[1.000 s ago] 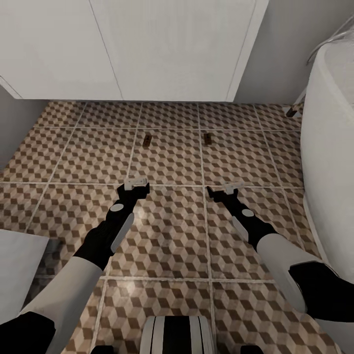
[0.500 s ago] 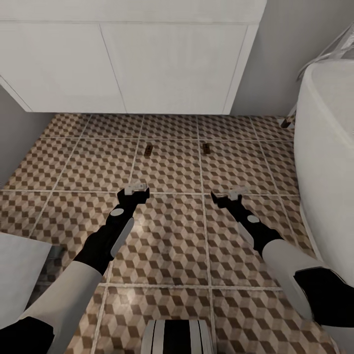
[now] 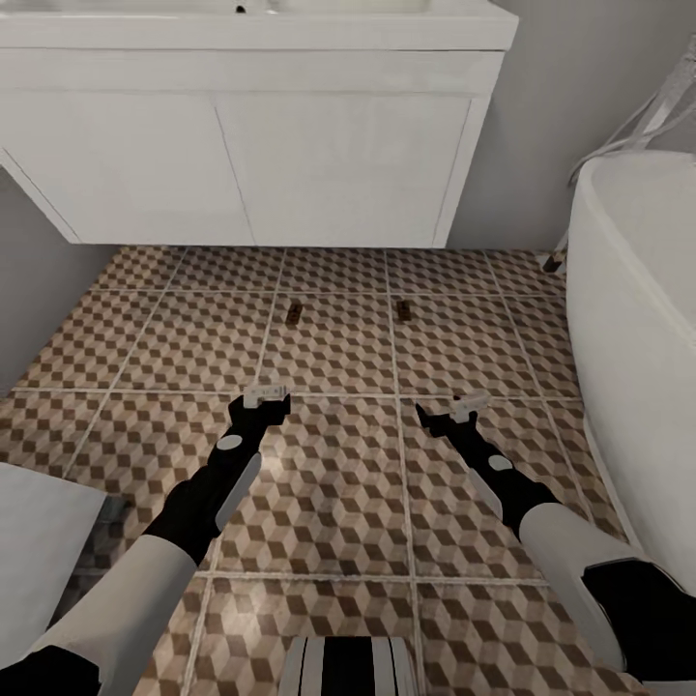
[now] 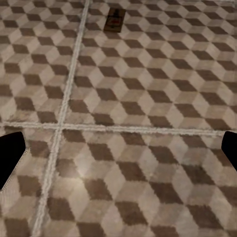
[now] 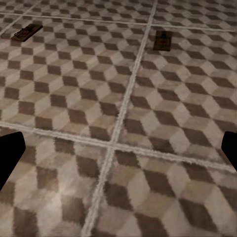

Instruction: Take the four mousetraps from the cabinet in the bathroom and place them on the bathroom floor. Make sure all four end up on the same floor surface, and ensure that at least two of them are either under or directly next to the same bathroom sink.

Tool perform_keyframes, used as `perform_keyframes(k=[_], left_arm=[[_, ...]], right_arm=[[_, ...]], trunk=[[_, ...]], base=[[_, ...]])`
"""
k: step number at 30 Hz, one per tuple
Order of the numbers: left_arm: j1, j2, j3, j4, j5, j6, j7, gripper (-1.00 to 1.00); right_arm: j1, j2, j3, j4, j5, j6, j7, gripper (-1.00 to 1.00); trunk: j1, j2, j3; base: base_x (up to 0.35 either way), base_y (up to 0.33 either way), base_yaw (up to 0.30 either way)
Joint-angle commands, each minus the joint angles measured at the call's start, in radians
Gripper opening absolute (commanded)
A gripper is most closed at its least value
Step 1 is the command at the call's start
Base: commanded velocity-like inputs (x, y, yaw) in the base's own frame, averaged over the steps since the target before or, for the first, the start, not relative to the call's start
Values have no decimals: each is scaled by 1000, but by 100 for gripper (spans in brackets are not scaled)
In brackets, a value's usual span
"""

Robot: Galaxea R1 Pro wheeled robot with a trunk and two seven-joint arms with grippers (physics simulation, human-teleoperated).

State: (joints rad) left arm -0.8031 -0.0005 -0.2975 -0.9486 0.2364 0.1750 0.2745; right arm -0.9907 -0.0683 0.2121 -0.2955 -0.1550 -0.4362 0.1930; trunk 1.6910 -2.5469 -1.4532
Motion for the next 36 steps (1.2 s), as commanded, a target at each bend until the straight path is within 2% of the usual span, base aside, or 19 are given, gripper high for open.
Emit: perform_keyframes(k=[1, 6, 9, 18, 26, 29, 36], left_arm=[[5, 3, -3, 11, 8, -19, 7, 100], [24, 7, -3, 61, 8, -77, 6, 100], [37, 8, -3, 77, 7, -88, 6, 100], [111, 11, -3, 151, 7, -157, 6, 100], [134, 13, -3, 344, 7, -357, 5, 100], [135, 12, -3, 402, 7, -398, 4, 100], [136, 9, -3, 575, 9, -543, 2, 100]], right_arm=[[5, -1, 4, 1, -11, -7, 6, 100], [48, -1, 4, 1, -11, -39, 6, 100], [64, -1, 4, 1, -11, -51, 6, 100], [138, -1, 4, 2, -10, -94, 6, 100], [202, -1, 4, 3, -11, -168, 7, 100], [209, -1, 4, 3, -12, -181, 9, 100], [217, 0, 5, 3, -12, -200, 14, 100]], trunk=[[-1, 0, 3], [-3, 1, 23], [-4, 2, 34], [-8, 4, 69], [-12, 6, 100], [-13, 7, 112], [-16, 8, 139]], base=[[0, 0, 0], [0, 0, 0], [0, 0, 0], [0, 0, 0], [0, 0, 0], [0, 0, 0], [0, 0, 0]])
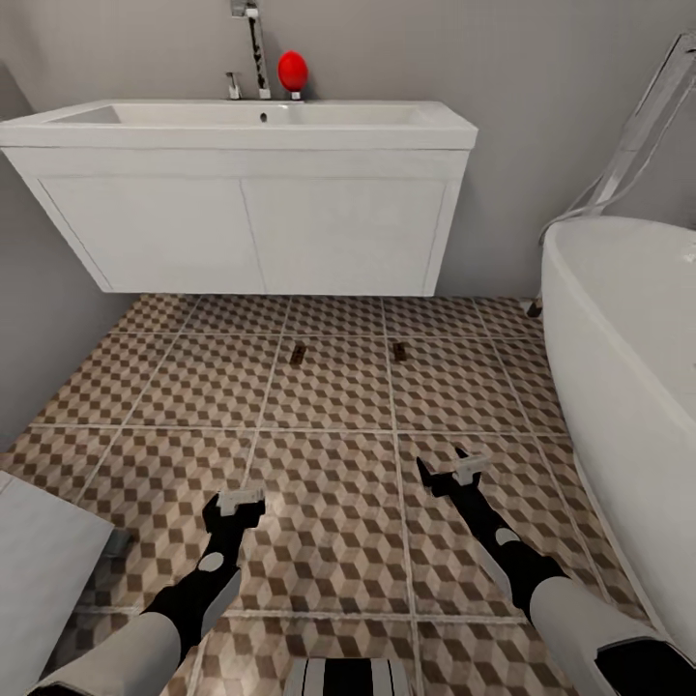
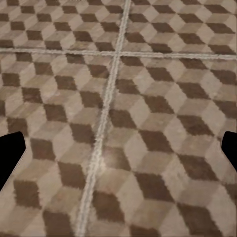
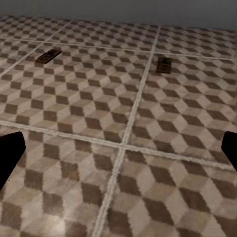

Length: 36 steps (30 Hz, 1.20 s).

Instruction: Take the four mousetraps from the cabinet in the bathroom and place them on the bathroom floor. Make sure all four end up on the same floor surface, and ensure that at least two of them are either under or directly next to the same bathroom sink.

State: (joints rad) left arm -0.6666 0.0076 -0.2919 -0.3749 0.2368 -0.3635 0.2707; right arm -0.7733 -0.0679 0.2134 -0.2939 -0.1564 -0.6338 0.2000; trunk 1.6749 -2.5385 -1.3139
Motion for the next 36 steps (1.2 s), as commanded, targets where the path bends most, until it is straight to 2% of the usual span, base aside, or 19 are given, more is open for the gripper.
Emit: perform_keyframes(k=[1, 6, 11, 13, 21, 23, 25, 30, 36], left_arm=[[-1, 0, -9, 16, 8, -18, 6, 100], [-1, -2, -9, 132, 10, -131, 5, 100], [-1, -18, -9, 286, 10, -304, 4, 100], [-1, -21, -9, 315, 9, -345, 4, 100], [-1, -32, -9, 359, 9, -404, 4, 100], [-1, -33, -9, 362, 9, -410, 3, 100], [-1, -38, -9, 373, 9, -413, -12, 100], [-1, -46, -9, 395, 9, -414, -47, 100], [-1, -51, -9, 432, 9, -416, -67, 100]], right_arm=[[0, 0, 4, 1, -11, -3, 7, 100], [1, 0, 4, 32, -11, -4, 7, 100], [2, 1, 4, 73, -11, -6, 7, 100], [2, 1, 4, 77, -11, -6, 7, 100], [3, 2, 4, 93, -11, -37, 7, 100], [7, 2, 4, 120, -11, -56, 7, 100], [10, 4, 4, 192, -12, -107, 7, 100], [20, 4, 4, 246, -13, -162, 7, 100], [79, 4, 4, 271, -14, -235, 5, 100]], trunk=[[-1, 0, 3], [-3, 1, 23], [-5, 2, 42], [-6, 3, 50], [-10, 5, 81], [-11, 5, 88], [-11, 6, 96], [-14, 7, 115], [-16, 8, 139]], base=[[0, 0, 0], [0, 0, 0], [0, 0, 0], [0, 0, 0], [0, 0, 0], [0, 0, 0], [0, 0, 0], [0, 0, 0], [0, 0, 0]])
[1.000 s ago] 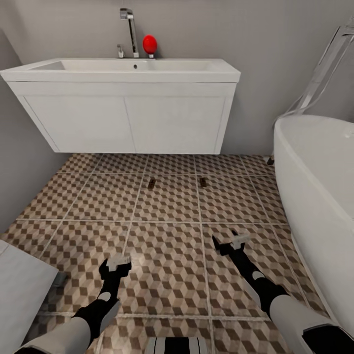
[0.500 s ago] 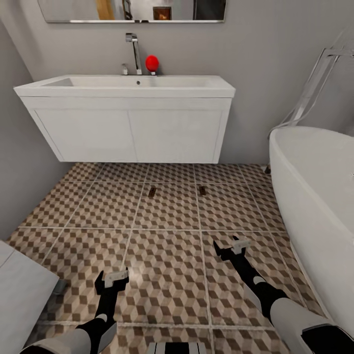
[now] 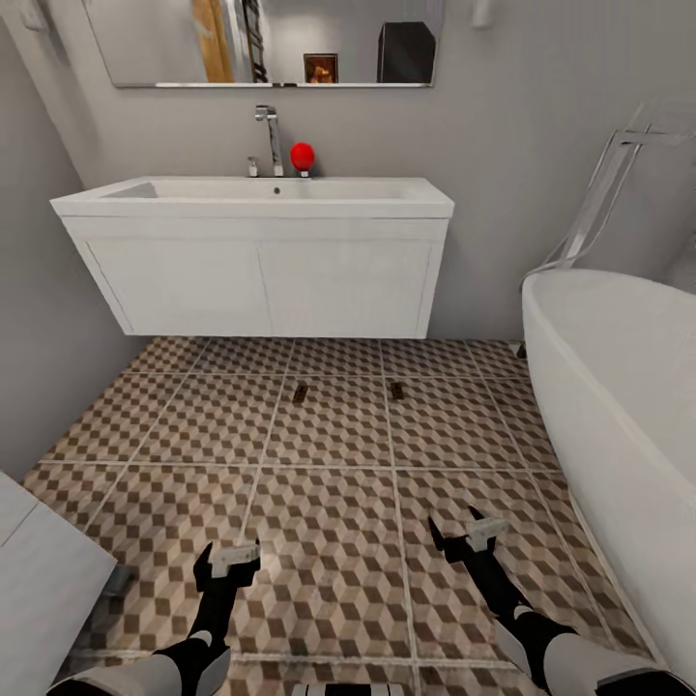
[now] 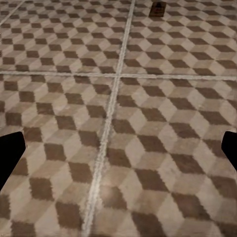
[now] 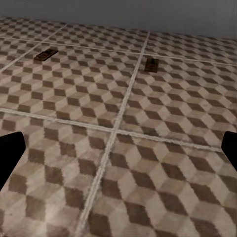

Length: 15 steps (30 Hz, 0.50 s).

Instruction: Take the four mousetraps from the cabinet in the bathroom and place them on the bathroom floor. Make sure all four end up on the same floor surface, and ensure that at least two of them are either under or directly next to the same bathroom sink.

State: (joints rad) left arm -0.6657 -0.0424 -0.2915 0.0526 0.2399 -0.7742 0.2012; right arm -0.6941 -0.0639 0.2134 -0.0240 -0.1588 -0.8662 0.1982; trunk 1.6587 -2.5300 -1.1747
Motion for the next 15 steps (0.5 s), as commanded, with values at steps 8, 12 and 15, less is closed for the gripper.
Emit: perform_keyframes(k=[8, 12, 15], left_arm=[[8, 9, -9, 21, 6, -6, 0, 100], [26, 11, -9, 22, 6, -7, 0, 100], [43, 26, -9, 23, 7, -7, 0, 100]], right_arm=[[81, -1, 3, 5, -12, -27, 1, 100], [95, -3, 3, 5, -13, -27, -7, 100], [100, -3, 3, 6, -13, -26, -11, 100]], trunk=[[-4, 2, 30], [-6, 2, 46], [-7, 3, 57]], base=[[0, 0, 0], [0, 0, 0], [0, 0, 0]])
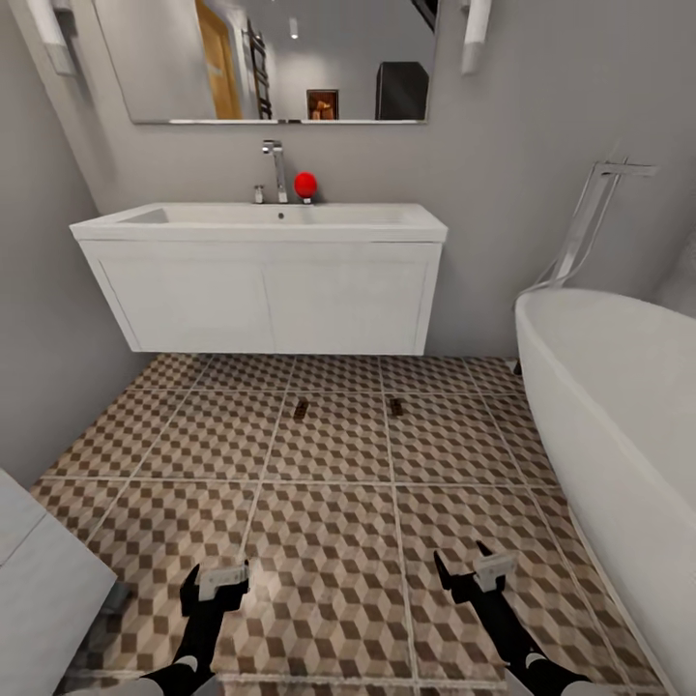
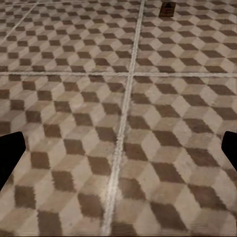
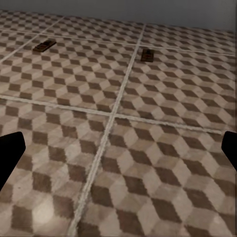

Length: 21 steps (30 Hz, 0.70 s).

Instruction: Take the four mousetraps from the cabinet in the bathroom and place them on the bathroom floor. Make sure all four end up on the same floor surface, and ensure that at least two of them are either under or directly next to the same bathroom sink.

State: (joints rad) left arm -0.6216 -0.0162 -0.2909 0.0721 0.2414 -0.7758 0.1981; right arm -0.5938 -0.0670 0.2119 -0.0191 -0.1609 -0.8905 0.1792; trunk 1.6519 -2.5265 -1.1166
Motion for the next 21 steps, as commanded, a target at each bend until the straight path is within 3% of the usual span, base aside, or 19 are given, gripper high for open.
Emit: perform_keyframes(k=[1, 11, 21], left_arm=[[5, 4, -10, 4, 5, -5, 2, 100], [87, 52, -9, 5, 6, -30, 3, 100], [123, 56, -9, 5, 6, -33, 3, 100]], right_arm=[[0, 0, 4, 1, -11, -2, 7, 100], [18, 8, 4, 2, -14, 1, 3, 100], [42, 2, 3, 2, -14, -2, -23, 100]], trunk=[[-1, 0, 3], [-5, 2, 42], [-10, 5, 80]], base=[[0, 0, 0], [0, 0, 0], [0, 0, 0]])
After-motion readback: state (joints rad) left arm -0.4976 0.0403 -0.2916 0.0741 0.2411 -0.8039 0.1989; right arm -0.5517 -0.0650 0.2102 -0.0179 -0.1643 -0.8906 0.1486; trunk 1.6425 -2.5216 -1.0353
